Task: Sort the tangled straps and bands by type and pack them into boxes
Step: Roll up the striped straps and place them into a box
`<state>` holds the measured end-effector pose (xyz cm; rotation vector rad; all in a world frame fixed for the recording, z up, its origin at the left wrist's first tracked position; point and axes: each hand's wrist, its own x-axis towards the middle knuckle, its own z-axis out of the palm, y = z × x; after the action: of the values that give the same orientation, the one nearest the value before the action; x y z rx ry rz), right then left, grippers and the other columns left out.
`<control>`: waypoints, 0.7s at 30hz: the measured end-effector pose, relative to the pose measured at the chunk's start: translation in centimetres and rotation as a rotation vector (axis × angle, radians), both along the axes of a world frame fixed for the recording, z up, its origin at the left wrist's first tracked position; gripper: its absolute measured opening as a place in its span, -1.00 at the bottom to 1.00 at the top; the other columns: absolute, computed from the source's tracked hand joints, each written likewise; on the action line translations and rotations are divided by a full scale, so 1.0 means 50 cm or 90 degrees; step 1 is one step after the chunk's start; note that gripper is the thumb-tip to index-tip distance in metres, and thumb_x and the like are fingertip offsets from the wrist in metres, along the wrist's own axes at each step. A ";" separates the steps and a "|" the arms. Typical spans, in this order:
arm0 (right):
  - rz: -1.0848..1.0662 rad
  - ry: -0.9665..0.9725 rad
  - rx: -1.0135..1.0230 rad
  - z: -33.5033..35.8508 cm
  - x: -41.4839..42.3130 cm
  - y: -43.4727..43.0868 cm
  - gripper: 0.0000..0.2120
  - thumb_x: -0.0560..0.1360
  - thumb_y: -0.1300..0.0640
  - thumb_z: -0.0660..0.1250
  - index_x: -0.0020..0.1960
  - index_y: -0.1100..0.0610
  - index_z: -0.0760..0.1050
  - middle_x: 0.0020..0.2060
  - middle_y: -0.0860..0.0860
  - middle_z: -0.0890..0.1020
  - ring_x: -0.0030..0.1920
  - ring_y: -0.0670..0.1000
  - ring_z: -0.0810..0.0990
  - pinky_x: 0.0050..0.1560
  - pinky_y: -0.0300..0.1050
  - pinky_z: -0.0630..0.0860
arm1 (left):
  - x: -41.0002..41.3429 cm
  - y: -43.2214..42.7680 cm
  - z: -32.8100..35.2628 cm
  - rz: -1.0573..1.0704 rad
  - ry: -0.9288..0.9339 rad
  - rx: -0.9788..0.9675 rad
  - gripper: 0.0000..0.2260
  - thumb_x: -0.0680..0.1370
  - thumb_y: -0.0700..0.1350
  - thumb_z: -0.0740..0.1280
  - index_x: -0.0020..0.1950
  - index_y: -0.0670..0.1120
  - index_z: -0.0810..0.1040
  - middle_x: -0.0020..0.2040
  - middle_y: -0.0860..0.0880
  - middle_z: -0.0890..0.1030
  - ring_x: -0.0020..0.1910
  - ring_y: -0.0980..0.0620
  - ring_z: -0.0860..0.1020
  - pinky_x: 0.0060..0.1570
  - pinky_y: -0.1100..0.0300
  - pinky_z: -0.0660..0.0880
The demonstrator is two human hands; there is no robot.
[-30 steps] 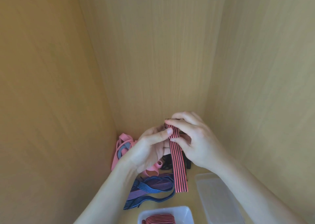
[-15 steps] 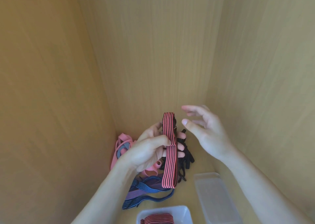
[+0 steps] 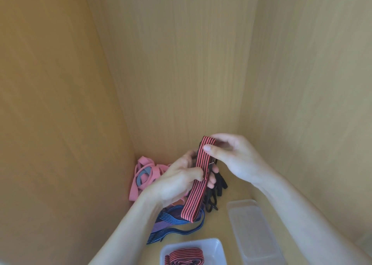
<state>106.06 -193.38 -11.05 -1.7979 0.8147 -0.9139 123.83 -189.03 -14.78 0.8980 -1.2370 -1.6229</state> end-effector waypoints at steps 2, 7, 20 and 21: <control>-0.010 -0.022 0.004 0.007 -0.007 -0.001 -0.87 0.56 0.15 0.42 0.10 0.09 0.64 -0.11 0.05 0.73 -0.15 0.07 0.68 -0.01 -0.04 0.62 | 0.001 0.007 -0.002 -0.004 0.005 0.001 -0.53 0.48 -0.42 0.21 0.39 -0.26 0.35 0.10 -0.31 0.62 0.01 -0.16 0.64 0.11 0.04 0.59; -0.073 0.009 -0.053 0.013 -0.006 0.004 -0.75 0.51 0.20 0.47 0.13 -0.05 0.62 -0.07 -0.06 0.73 -0.05 -0.04 0.69 0.10 -0.08 0.60 | 0.000 0.022 0.004 -0.014 -0.027 -0.002 -0.74 0.61 -0.34 0.24 0.30 -0.29 0.41 0.10 -0.30 0.63 -0.02 -0.18 0.66 0.10 -0.03 0.63; -0.094 0.052 -0.363 -0.016 0.027 0.047 -0.65 0.46 0.26 0.43 0.20 0.00 0.58 0.01 -0.21 0.56 0.07 -0.10 0.57 0.10 -0.29 0.44 | 0.004 0.022 -0.010 0.034 0.032 0.031 -0.75 0.65 -0.38 0.20 0.33 -0.26 0.36 -0.05 -0.29 0.65 -0.13 -0.25 0.69 -0.14 -0.05 0.68; -0.096 0.058 -0.377 -0.018 0.025 0.049 -0.65 0.46 0.27 0.43 0.20 0.01 0.57 0.04 -0.22 0.56 0.08 -0.09 0.57 0.12 -0.25 0.46 | 0.005 0.026 -0.004 0.032 0.049 0.045 -0.73 0.63 -0.39 0.22 0.32 -0.26 0.37 -0.03 -0.29 0.65 -0.09 -0.26 0.68 -0.10 -0.09 0.67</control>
<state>107.33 -190.93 -11.94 -2.3217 0.7969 -1.2743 124.08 -187.74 -14.96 0.8952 -1.1029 -1.6547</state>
